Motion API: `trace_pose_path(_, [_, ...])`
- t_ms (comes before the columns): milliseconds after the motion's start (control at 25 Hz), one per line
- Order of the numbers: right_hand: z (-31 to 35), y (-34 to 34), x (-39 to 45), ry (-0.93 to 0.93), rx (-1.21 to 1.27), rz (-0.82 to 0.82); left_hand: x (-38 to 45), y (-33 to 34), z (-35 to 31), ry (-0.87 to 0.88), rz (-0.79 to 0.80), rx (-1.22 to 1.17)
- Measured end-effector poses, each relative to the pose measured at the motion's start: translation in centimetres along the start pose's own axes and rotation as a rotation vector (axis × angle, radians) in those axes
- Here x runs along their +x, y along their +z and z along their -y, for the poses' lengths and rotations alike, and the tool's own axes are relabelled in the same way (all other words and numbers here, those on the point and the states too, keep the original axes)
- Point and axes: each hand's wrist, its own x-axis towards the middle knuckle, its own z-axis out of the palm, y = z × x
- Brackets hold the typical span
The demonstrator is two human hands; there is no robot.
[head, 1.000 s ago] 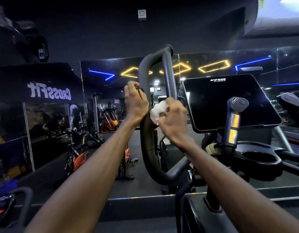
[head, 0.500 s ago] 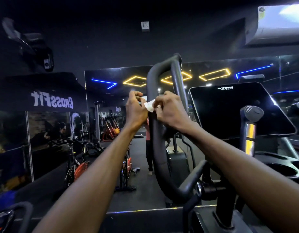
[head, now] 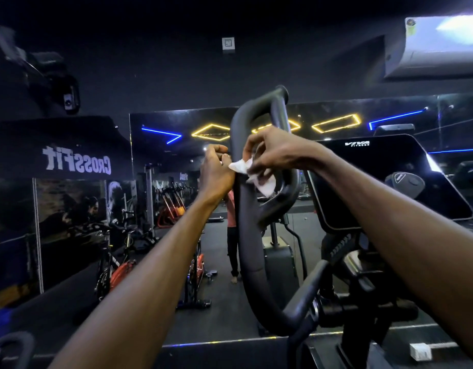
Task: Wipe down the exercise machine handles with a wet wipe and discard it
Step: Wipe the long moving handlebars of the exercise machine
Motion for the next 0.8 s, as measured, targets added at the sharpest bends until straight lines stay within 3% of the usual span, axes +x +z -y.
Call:
trace_pose_path(120, [0.2, 1.1, -1.2, 0.022, -0.165, 0.261, 0.2, 0.6, 0.1, -0.005, -0.033, 0.018])
trace_pose_path(280, [0.3, 1.1, -0.9, -0.057, -0.07, 0.019, 0.5, 0.9, 0.1, -0.005, -0.07, 0.023])
trace_pose_path(400, [0.4, 1.5, -1.3, -0.021, -0.126, 0.23, 0.4, 1.0, 0.2, 0.004, -0.05, 0.002])
trace_pose_path(440, [0.4, 1.4, -1.0, -0.049, -0.128, 0.196, 0.4, 0.9, 0.2, 0.005, -0.054, -0.002])
trace_pose_path(560, [0.6, 0.2, 0.6, -0.177, -0.183, -0.187, 0.6, 0.9, 0.1, 0.02, -0.082, 0.009])
trace_pose_path(720, [0.4, 0.0, 1.2, -0.052, -0.11, 0.072, 0.8, 0.9, 0.5, 0.047, -0.065, 0.006])
trace_pose_path(800, [0.4, -0.2, 2.3, -0.134, -0.153, -0.123, 1.1, 0.9, 0.4, 0.022, -0.083, 0.001])
